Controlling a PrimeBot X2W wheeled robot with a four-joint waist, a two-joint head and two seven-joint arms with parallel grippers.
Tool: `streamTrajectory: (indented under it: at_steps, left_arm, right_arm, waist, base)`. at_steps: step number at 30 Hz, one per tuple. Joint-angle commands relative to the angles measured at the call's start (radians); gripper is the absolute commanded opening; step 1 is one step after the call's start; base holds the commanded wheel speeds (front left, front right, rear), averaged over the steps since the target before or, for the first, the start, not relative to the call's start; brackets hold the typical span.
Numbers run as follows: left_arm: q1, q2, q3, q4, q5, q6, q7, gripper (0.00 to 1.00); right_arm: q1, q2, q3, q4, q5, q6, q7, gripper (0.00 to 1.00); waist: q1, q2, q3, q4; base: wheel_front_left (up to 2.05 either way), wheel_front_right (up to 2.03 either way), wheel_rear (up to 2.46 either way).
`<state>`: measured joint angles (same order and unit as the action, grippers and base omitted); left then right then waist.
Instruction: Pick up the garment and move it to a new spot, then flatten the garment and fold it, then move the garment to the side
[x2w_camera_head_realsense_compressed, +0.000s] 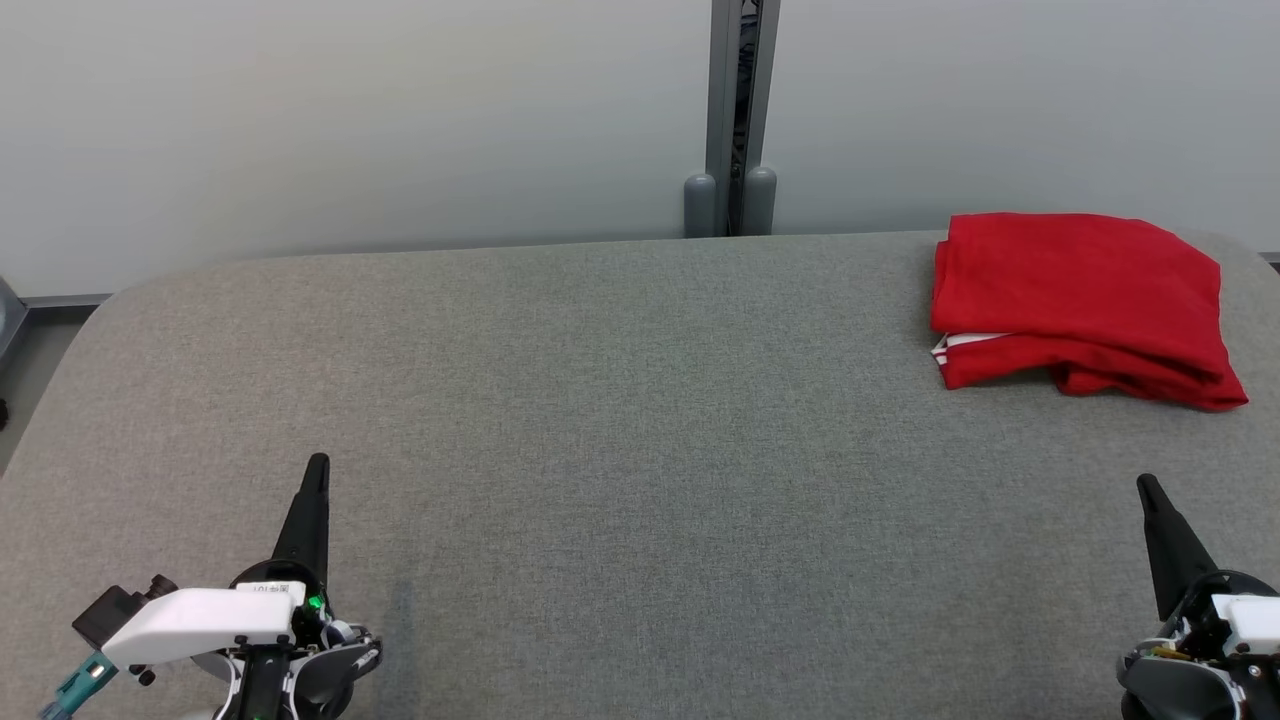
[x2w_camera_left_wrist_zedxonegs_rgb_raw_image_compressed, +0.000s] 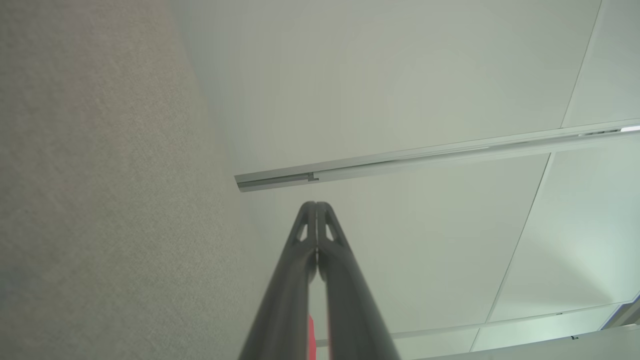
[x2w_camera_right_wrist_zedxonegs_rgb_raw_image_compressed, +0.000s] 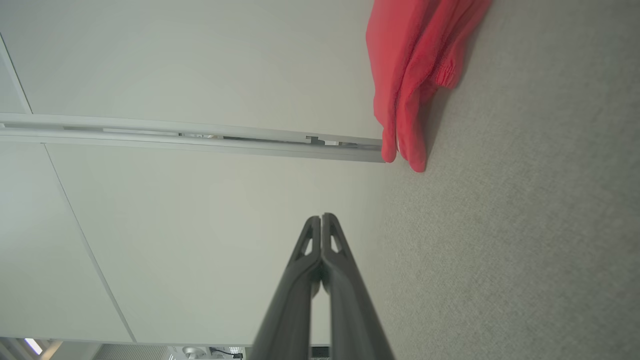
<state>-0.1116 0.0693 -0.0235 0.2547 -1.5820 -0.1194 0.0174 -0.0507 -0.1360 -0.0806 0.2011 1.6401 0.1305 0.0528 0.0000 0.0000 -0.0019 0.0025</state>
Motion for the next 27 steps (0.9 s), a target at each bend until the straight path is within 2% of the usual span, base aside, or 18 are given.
streamTrajectory:
  at_steps: [1, 7, 27]
  left_arm:
    - [-0.024, 0.004, 0.005, 0.001, -0.026, -0.007, 0.006, 0.00]
    - [-0.027, 0.004, 0.010, 0.004, -0.072, -0.014, 0.015, 0.00]
    - [-0.025, 0.001, 0.014, 0.005, -0.065, -0.012, 0.017, 0.00]
  right_arm:
    - [-0.008, -0.011, -0.004, -0.001, 0.030, 0.000, 0.012, 0.00]
    - [-0.015, -0.012, -0.010, 0.003, 0.080, 0.000, 0.022, 0.00]
    - [-0.014, -0.009, -0.013, 0.003, 0.073, 0.000, 0.025, 0.00]
  waist:
    - [0.0000, 0.0000, 0.000, -0.001]
    - [0.0000, 0.0000, 0.002, -0.002]
    - [0.0000, 0.0000, 0.002, -0.003]
  base:
    - [0.00, 0.00, 0.00]
    - [0.00, 0.00, 0.00]
    - [0.00, 0.00, 0.00]
